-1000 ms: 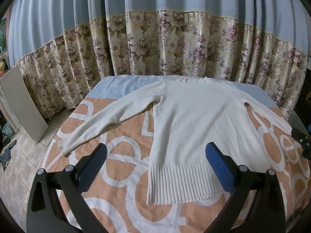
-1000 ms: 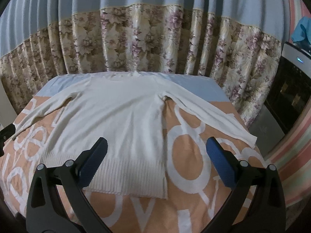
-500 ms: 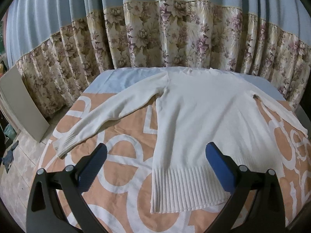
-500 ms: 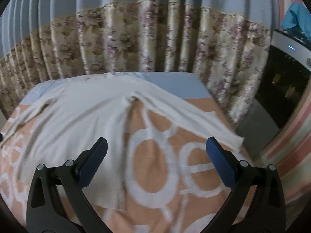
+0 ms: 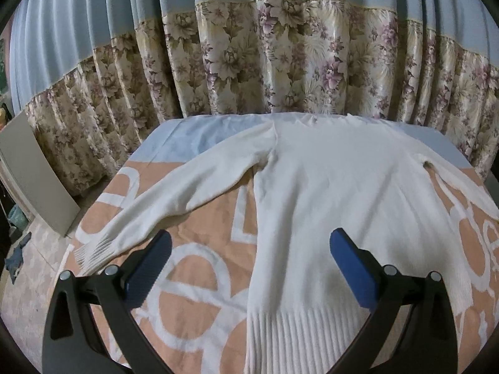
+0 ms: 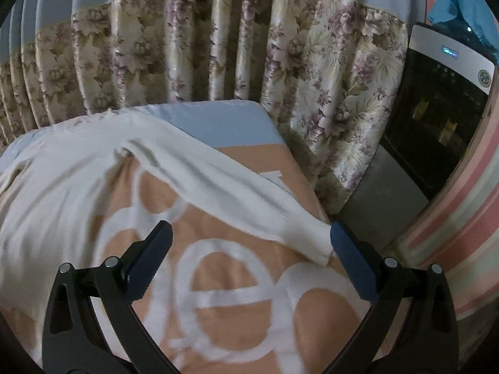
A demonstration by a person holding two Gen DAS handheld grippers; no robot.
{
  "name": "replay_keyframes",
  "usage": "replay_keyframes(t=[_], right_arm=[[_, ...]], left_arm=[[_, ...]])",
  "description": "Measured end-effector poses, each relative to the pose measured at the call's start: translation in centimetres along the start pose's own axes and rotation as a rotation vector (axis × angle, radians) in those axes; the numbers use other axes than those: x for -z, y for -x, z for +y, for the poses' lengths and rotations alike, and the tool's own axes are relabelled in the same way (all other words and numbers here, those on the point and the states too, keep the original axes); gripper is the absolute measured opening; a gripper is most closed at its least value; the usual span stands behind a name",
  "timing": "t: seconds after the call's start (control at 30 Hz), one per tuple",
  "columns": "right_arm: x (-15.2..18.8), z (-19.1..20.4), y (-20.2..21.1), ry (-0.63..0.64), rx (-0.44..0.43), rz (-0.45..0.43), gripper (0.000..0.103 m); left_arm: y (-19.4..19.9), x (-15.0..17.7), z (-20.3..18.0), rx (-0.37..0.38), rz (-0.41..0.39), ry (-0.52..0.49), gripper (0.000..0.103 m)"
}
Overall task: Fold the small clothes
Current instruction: 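Move the right gripper to the ribbed sleeve cuff and grasp it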
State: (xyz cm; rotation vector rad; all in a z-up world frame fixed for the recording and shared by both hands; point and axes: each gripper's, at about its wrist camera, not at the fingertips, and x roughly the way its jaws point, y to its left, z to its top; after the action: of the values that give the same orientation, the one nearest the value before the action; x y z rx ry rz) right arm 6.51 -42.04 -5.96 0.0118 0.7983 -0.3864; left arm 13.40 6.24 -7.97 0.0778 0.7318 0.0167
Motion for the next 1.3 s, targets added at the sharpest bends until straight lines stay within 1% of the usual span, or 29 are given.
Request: replay_keyframes(t=[0.13,0.17,0.2,0.27,0.4,0.6,0.67,0.77,0.83,0.87,0.9,0.93,0.97,1.0,1.07,1.13,1.17,1.2,1.23,1.27,1.3], right_arm=[[0.1,-2.3,-2.9,-0.019,-0.001,0.046,0.097],[0.1,-3.0,-3.9,-0.024,0.009,0.072,0.097],[0.2,-3.7,-4.8,-0.026,0.016,0.09,0.094],[0.3,-4.6,-5.8,-0.039,0.022,0.11,0.092],[0.6,-5.8,-7.9,-0.051,0.041,0.147,0.092],[1.4,-6.6,-10.9,-0.079,0.038,0.221,0.082],[1.6,-6.9,-11.3,-0.113,0.011,0.229,0.079],[1.4,-6.7,-11.0,-0.137,-0.012,0.229,0.059],[1.2,-6.0,-10.7,-0.128,-0.011,0.229,0.036],[1.0,-5.7,-10.6,-0.123,-0.006,0.232,0.03],[0.8,-5.4,-10.4,-0.121,-0.003,0.233,0.02],[0.5,-5.2,-10.1,-0.125,-0.005,0.228,0.013],[0.4,-5.0,-9.9,-0.127,-0.013,0.226,0.012],[0.2,-4.8,-9.8,-0.125,-0.022,0.227,0.009],[-0.2,-4.2,-9.6,-0.101,-0.018,0.227,0.009],[-0.4,-4.0,-9.5,-0.067,0.033,0.223,0.01],[-0.5,-4.2,-9.4,-0.066,0.059,0.215,0.013],[-0.5,-4.6,-9.2,-0.076,0.079,0.202,0.032],[-0.3,-5.1,-8.9,-0.087,0.1,0.185,0.064],[-0.2,-5.5,-8.5,-0.097,0.117,0.164,0.075],[-0.1,-5.9,-8.4,-0.102,0.126,0.158,0.078]], left_arm=[[-1.5,-0.5,-0.2,0.011,0.011,-0.004,0.101],[-1.7,-0.6,-0.2,0.013,0.013,-0.003,0.101],[-2.1,-0.7,0.0,0.013,0.014,-0.001,0.101],[-2.5,-0.8,0.2,0.006,0.017,-0.004,0.101],[-3.2,-0.6,0.0,-0.013,0.014,-0.027,0.101],[-4.5,-0.5,-0.6,-0.014,0.024,-0.044,0.101],[-4.7,-0.4,-0.7,-0.013,0.025,-0.046,0.101],[-5.0,-0.4,-1.0,-0.01,0.026,-0.047,0.101],[-5.3,-0.5,-1.2,-0.007,0.028,-0.048,0.101],[-5.4,-0.5,-1.2,-0.006,0.03,-0.047,0.101],[-5.6,-0.6,-1.3,-0.003,0.031,-0.047,0.101],[-5.6,-0.5,-1.4,-0.002,0.03,-0.047,0.101],[-5.7,-0.7,-1.5,0.001,0.029,-0.048,0.101],[-5.8,-0.7,-1.5,0.004,0.029,-0.047,0.101],[-5.7,-0.6,-1.4,0.006,0.027,-0.048,0.101],[-5.9,-0.5,-1.5,0.011,0.03,-0.048,0.101],[-5.9,-0.4,-1.4,0.013,0.03,-0.046,0.101],[-5.8,-0.4,-1.4,0.015,0.03,-0.045,0.101],[-5.8,-0.4,-1.4,0.013,0.028,-0.047,0.101],[-5.8,-0.4,-1.5,0.011,0.027,-0.048,0.101],[-5.9,-0.3,-1.4,0.01,0.028,-0.048,0.101]])
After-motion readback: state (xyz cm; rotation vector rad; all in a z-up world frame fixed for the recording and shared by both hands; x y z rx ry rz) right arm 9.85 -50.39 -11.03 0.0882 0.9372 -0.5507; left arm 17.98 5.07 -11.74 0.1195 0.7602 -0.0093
